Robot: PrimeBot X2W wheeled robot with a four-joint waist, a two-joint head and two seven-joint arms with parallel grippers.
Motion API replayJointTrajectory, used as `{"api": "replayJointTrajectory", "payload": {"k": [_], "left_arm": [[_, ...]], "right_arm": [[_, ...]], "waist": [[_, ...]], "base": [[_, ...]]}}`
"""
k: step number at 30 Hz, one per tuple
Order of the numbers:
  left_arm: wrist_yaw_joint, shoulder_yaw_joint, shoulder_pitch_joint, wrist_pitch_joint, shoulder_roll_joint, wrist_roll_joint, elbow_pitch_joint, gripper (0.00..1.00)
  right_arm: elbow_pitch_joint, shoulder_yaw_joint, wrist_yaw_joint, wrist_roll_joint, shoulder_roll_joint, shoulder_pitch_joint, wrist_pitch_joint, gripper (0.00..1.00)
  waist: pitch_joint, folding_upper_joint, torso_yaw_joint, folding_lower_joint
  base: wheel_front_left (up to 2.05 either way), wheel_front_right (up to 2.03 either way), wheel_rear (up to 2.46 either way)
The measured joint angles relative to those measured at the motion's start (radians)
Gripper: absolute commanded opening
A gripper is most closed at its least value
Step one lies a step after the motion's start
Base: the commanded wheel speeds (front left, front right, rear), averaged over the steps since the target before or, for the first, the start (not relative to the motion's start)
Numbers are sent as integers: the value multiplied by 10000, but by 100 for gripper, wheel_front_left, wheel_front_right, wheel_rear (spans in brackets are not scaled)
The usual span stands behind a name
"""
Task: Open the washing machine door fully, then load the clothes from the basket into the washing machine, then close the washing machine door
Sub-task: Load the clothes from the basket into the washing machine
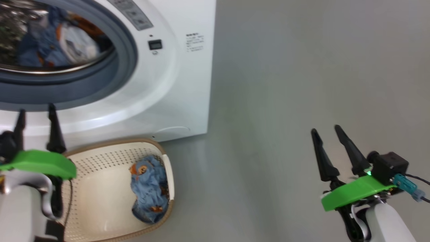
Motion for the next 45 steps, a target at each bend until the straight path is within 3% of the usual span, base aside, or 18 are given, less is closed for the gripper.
{"api": "replayJointTrajectory", "payload": {"k": [31,45], "left_arm": [[0,-355,4334,0,-972,242,-2401,100],[0,-224,4635,0,-1126,249,-2838,100]], "right_arm": [[-40,-577,0,25,-424,1902,0,100],[-105,-694,0,25,-420,1937,0,100]], "waist": [[-2029,0,1143,0],[-1955,0,1192,0]], "base": [[0,0,0],[0,0,0]]}}
